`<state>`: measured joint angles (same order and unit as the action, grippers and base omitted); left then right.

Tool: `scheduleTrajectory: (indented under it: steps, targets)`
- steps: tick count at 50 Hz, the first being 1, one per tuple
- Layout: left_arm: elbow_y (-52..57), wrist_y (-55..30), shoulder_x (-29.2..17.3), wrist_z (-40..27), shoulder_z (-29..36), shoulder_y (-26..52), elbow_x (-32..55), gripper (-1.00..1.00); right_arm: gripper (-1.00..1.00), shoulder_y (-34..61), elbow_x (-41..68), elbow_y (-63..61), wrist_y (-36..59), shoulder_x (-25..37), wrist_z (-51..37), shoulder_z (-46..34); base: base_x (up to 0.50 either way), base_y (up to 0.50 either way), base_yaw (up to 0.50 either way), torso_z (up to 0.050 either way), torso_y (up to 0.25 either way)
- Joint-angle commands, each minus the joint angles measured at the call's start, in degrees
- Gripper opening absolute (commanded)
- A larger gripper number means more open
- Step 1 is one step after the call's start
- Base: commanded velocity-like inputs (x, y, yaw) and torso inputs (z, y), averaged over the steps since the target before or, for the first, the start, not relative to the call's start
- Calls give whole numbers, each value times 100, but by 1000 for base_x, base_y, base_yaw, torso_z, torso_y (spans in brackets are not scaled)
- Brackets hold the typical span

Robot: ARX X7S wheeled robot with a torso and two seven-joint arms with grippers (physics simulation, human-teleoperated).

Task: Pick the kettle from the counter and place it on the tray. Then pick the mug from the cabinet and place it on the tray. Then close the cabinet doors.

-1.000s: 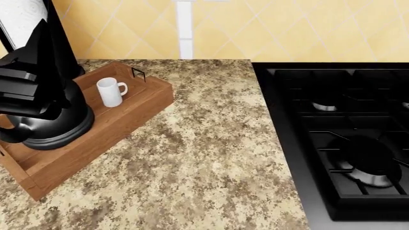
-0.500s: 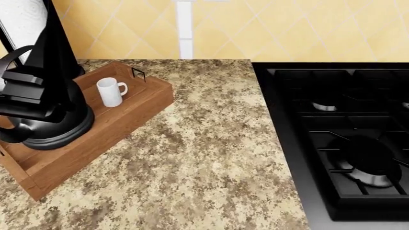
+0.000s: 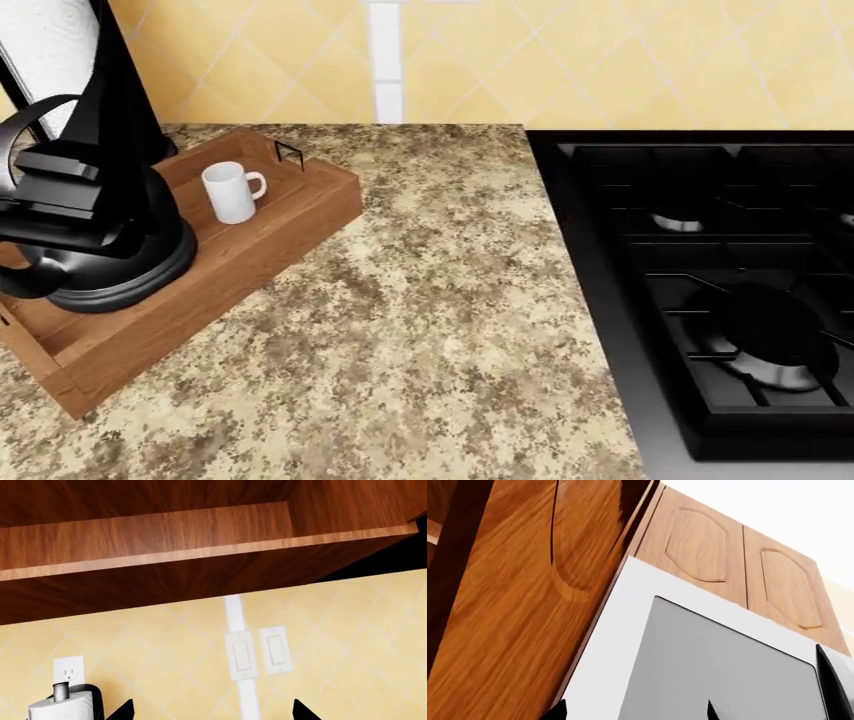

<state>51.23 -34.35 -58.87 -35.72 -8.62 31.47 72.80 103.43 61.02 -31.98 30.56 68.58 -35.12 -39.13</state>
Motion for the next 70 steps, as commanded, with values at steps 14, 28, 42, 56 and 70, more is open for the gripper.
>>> scheduleTrajectory:
  steps: [14, 28, 42, 56, 70]
  targets:
    - [-46, 61, -71, 62, -153, -156, 20, 100, 100, 814, -594, 1016, 377, -1582, 854, -398, 0, 0, 0, 0, 0]
    - [-72, 161, -90, 181, -411, -438, -35, 100, 100, 633, -880, 1793, 11, -2236, 1241, -613, 1, 0, 3, 2, 0]
    - [-120, 277, -10, 357, -686, -850, -207, 100, 100, 378, -1212, 2591, -397, -2809, 1548, -836, 3, 0, 2, 2, 0]
    - [-76, 359, 10, 463, -1193, -1370, -215, 100, 100, 135, -1547, 3645, -988, -3427, 1887, -961, 3, 0, 1, 1, 0]
    - [-114, 454, 153, 677, -1581, -1801, -311, 100, 100, 48, -1726, 4393, -1322, -4172, 2208, -1162, 7, 3, 5, 2, 0]
